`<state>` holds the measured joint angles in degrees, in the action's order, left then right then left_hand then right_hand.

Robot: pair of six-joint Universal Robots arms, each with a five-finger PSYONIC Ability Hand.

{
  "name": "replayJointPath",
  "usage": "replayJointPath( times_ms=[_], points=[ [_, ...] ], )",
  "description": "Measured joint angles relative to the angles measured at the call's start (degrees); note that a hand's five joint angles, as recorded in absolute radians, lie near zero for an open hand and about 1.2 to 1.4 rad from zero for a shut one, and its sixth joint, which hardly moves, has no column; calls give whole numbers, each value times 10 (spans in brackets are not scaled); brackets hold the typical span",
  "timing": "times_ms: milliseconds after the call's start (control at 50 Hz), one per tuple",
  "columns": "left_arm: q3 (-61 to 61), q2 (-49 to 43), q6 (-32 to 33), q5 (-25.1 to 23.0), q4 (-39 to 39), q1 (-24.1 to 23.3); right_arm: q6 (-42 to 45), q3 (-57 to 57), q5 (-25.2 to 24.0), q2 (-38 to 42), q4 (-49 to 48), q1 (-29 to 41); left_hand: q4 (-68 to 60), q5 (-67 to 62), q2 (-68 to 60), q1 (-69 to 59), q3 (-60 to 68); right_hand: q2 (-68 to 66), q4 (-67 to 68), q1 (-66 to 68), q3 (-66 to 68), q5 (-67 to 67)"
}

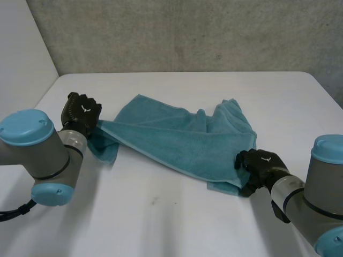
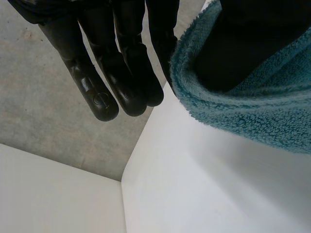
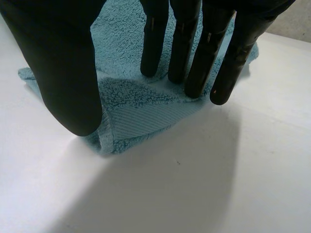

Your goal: Fold the laundry

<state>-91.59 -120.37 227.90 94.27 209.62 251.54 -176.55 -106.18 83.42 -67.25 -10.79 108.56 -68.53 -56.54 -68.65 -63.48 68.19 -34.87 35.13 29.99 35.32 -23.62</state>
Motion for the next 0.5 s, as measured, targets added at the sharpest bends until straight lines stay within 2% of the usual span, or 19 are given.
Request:
replayJointPath(
  times_ms=[160,180,200,220,360,400,440,460,480,500],
  points=[
    [-1,-1,0,0,0,0,1,8,2,15,-14,2,0,0,0,0,0,-106,104,90,102,-101],
    [-1,-2,-1,0,0,-1,1,10,3,16,-19,1,0,0,0,0,0,-244,235,201,238,-233],
    [-1,-2,-1,0,-1,-1,2,12,4,17,-23,1,0,0,0,0,0,-244,235,201,238,-233],
    [-2,-2,-1,-1,-1,-1,3,15,6,17,-27,1,0,0,0,0,0,-315,315,256,306,-313],
    [-9,-3,-5,-4,-5,-4,35,37,22,16,-39,-6,6,3,6,0,-6,-322,329,257,323,-321],
    [-12,-4,-7,-5,-6,-5,71,46,31,7,-41,-8,77,57,77,37,-73,-322,329,257,323,-321],
    [-15,-6,-10,-6,-8,-7,114,52,36,-6,-42,-9,205,183,205,175,-199,-322,329,257,323,-321],
    [-15,-6,-10,-6,-8,-7,114,52,36,-6,-42,-9,205,183,205,175,-199,-322,329,257,323,-321],
    [-17,-8,-14,-7,-10,-7,143,55,38,-16,-42,-9,289,267,288,252,-281,-322,329,257,323,-321],
    [-18,-9,-15,-7,-12,-8,171,56,40,-26,-43,-8,306,286,305,269,-298,-322,329,257,323,-321]
  ],
)
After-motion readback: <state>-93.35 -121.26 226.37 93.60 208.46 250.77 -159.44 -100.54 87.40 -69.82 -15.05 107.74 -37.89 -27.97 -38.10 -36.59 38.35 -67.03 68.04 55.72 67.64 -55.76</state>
